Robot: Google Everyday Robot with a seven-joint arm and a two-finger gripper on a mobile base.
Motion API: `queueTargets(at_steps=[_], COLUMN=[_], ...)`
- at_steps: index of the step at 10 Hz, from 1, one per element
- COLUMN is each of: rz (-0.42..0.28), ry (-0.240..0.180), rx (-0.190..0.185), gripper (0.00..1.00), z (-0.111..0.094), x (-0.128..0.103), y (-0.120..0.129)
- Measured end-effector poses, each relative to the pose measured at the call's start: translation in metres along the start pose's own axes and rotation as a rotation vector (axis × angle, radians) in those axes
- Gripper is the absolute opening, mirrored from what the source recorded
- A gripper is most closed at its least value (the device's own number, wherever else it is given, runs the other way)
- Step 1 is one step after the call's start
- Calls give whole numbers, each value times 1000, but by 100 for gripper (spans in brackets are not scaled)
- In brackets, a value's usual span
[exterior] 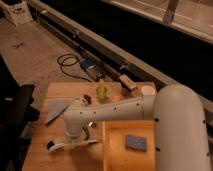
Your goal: Wipe table surface with brush
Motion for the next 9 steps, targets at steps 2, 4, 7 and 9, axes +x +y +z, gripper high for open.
queueTargets(at_steps=[2, 4, 7, 9], rz=[-61, -104, -110, -102], ry=[-22, -33, -41, -41], rx=[26, 27, -10, -27], gripper=[0, 0, 0, 0], z=[-11, -7, 7, 13], x=[-17, -30, -21, -12], y=[6, 10, 19, 24])
